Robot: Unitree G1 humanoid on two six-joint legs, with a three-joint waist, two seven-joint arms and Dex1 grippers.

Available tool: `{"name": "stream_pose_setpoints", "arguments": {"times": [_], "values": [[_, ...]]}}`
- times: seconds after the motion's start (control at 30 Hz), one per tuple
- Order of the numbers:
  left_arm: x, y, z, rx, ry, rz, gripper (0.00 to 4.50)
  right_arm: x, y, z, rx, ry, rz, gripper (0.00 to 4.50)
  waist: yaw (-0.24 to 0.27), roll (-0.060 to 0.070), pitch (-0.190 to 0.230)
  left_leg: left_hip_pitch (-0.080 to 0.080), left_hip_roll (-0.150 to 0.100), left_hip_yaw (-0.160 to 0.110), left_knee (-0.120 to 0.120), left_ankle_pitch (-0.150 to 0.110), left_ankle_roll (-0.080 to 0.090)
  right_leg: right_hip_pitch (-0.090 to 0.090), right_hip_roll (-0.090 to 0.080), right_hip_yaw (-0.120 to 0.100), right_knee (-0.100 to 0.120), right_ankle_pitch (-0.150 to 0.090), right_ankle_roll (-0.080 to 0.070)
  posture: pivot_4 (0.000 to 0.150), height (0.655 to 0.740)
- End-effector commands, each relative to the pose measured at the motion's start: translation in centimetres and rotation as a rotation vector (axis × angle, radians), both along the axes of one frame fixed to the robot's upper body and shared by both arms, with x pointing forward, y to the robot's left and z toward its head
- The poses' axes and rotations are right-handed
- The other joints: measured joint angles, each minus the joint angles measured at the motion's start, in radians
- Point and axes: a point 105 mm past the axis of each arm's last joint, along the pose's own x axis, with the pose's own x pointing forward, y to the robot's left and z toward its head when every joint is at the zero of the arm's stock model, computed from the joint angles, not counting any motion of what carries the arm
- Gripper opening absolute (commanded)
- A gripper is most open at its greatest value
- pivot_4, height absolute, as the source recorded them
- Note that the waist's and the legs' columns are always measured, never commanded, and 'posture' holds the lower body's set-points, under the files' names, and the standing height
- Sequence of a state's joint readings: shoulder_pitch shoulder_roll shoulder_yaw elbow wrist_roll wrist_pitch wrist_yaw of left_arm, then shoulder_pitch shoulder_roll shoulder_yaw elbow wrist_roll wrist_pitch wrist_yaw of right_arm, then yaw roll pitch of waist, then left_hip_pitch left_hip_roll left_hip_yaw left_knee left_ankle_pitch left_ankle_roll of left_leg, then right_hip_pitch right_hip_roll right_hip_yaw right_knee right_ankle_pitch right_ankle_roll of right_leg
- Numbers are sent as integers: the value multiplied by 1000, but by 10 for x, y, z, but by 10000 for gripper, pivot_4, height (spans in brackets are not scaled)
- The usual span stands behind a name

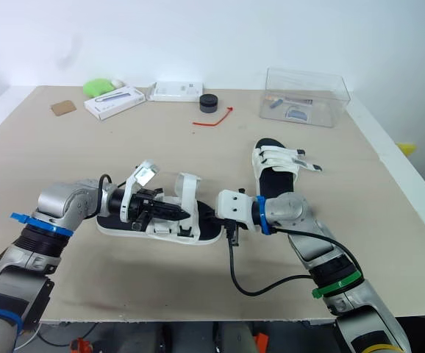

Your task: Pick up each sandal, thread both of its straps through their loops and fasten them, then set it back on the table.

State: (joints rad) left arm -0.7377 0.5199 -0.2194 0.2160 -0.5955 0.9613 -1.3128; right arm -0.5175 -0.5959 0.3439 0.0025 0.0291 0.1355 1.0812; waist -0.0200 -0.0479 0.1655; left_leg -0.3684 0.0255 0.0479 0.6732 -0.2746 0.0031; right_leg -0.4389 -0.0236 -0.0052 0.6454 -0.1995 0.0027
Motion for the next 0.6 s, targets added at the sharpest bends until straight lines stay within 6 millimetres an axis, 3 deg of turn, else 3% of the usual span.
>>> {"name": "stream_pose_setpoints", "arguments": {"times": [0.03,0.6], "values": [[2,-2,5,1,-27,-3,642,-3,-15,-25,-89,75,-46,0,0,0,0,0,0,0,0,0,0,0,0,0,0,0,0,1500,7400],[-23,-7,-14,90,-66,-131,642,-3,-14,-25,-90,75,-45,0,0,0,0,0,0,0,0,0,0,0,0,0,0,0,0,1500,7400]]}}
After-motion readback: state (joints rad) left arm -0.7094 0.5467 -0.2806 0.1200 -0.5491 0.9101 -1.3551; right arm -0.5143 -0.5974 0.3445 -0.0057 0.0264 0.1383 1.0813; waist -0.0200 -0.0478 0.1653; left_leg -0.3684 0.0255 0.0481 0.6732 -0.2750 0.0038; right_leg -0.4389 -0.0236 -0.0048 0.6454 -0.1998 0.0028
